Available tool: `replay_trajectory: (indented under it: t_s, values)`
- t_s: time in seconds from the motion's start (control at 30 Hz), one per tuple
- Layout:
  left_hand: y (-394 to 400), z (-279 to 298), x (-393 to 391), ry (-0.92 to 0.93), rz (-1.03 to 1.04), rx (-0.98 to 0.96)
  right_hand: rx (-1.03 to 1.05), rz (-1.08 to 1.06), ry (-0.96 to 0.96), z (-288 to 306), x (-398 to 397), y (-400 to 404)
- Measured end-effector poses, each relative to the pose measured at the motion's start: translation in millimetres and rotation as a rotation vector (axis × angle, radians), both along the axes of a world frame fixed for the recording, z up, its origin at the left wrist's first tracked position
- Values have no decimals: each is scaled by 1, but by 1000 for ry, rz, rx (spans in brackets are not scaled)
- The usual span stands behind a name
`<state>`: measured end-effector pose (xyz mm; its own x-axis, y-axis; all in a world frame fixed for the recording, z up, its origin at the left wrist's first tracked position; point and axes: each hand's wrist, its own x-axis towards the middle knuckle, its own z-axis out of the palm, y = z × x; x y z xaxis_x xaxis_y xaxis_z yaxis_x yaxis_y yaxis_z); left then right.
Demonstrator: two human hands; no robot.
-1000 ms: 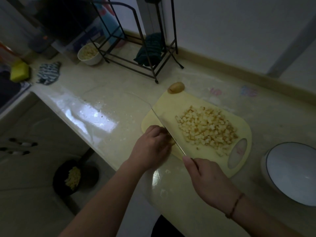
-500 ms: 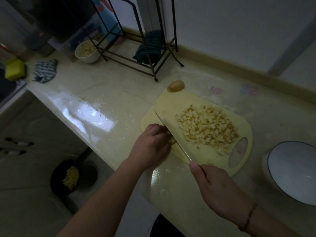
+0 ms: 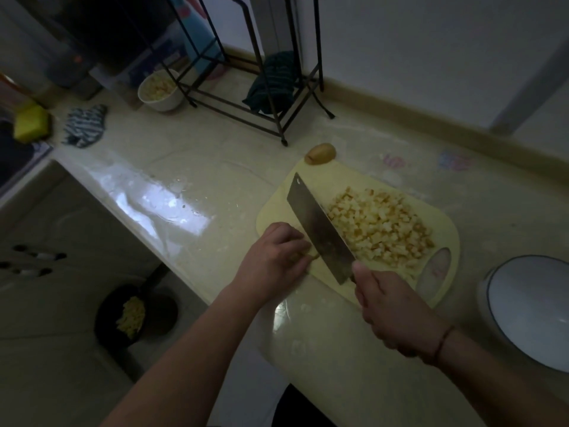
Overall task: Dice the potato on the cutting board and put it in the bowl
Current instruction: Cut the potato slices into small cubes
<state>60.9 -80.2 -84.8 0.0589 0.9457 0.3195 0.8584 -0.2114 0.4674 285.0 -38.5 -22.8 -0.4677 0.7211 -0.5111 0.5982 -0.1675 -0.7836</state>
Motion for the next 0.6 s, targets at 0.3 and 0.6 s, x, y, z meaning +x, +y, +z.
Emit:
replay_trajectory:
  t_s: [0.3,0.6]
  values:
    - [-7,4,2,82,6,22,266,98,-48,7,-6,-15]
    - [-6,6,3,54,14,-8,279,135,-58,10,-4,-25]
